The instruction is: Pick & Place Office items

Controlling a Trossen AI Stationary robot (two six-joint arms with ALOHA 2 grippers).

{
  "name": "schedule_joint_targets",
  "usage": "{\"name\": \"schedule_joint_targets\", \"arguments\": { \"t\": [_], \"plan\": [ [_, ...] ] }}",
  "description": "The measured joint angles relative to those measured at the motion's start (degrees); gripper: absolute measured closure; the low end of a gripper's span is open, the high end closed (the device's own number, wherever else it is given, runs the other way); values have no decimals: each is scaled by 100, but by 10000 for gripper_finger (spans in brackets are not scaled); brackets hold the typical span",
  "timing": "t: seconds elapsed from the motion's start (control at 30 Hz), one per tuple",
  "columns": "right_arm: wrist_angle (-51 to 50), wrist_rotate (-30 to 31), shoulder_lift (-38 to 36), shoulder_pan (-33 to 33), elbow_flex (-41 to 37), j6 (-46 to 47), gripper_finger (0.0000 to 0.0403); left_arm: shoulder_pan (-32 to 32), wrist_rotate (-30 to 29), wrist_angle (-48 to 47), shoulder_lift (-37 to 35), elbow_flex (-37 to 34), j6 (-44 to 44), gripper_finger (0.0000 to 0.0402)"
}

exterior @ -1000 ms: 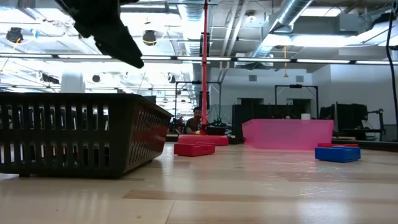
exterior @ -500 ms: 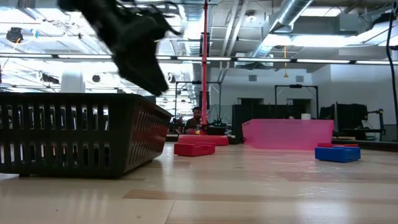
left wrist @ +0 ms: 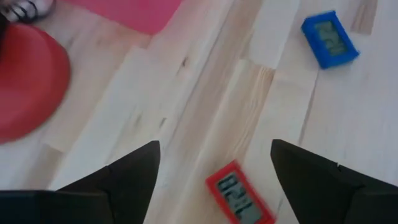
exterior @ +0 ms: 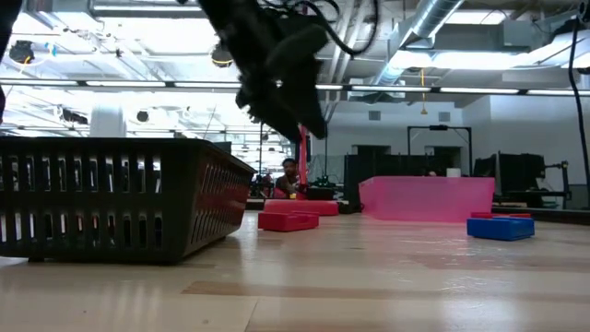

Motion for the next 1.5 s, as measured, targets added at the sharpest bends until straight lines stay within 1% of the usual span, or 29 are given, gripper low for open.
{"name": "schedule_joint_targets", "arguments": {
  "t": [0.17, 0.27, 0.37, 0.5, 0.6, 0.77, 0.9, 1.07, 1.27, 1.43, 1.5],
  "plan": [
    [1, 10, 0, 131, 0, -29, 180, 155, 13, -792, 559, 650, -378, 82],
    [4, 9, 0, 216, 0, -5, 180, 268, 173, -1159, 685, 883, -585, 75],
    [21, -2, 0, 319, 0, 45, 180, 411, 644, -1328, 688, 955, -728, 65],
    [8, -4, 0, 435, 0, 151, 180, 646, 1519, -1515, 647, 959, -1085, 54],
    [4, -4, 7, 524, 0, 168, 180, 767, 1845, -1686, 646, 959, -1226, 49],
    [-8, 7, 7, 633, 0, 166, 180, 818, 1908, -1611, 692, 962, -1349, 48],
    [-48, 6, 7, 656, -2, 166, 180, 680, 2046, -1438, 955, 964, -1466, 48],
    [-64, -11, 9, 658, -2, 120, 180, 534, 2054, -1405, 1267, 960, -1489, 48],
    [-156, -149, 11, 658, -2, 122, 180, 468, 2037, -1296, 1486, 959, -1623, 48],
    [-181, -177, 13, 689, -9, 121, 180, 472, 1861, -1182, 1481, 962, -1761, 49],
    [-178, -177, 13, 737, -9, 122, 180, 474, 1840, -1078, 1481, 962, -1766, 56]
  ]
}}
